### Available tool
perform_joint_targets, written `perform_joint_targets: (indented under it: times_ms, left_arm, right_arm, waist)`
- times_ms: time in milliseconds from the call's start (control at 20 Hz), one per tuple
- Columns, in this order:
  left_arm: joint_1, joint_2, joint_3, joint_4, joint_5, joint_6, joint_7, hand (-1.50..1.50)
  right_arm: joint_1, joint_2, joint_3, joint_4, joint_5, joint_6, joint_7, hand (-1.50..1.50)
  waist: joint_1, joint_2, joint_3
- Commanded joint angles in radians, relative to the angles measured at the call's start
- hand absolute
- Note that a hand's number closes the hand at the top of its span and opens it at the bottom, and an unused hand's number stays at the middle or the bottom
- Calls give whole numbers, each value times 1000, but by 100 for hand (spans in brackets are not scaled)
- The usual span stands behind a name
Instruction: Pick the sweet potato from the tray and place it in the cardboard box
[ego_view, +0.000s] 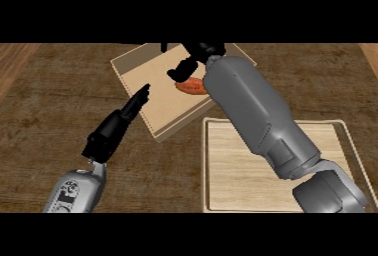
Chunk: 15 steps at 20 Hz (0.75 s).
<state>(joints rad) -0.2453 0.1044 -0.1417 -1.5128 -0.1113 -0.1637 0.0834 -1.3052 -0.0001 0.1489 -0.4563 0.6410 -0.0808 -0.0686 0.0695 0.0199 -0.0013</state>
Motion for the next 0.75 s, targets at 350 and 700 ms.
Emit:
perform_joint_targets:
  times_ms: [350, 700]
  left_arm:
    - [35, -11, -21, -11, -18, 3, -32, 0]
    - [-10, -14, 14, 29, -8, 9, -18, 0]
  right_arm:
    - [35, 0, -187, 85, -271, -88, -221, -150]
    - [5, -76, -402, 108, -464, 55, -308, -150]
  waist:
    - [10, 4, 2]
    - [-19, 6, 2]
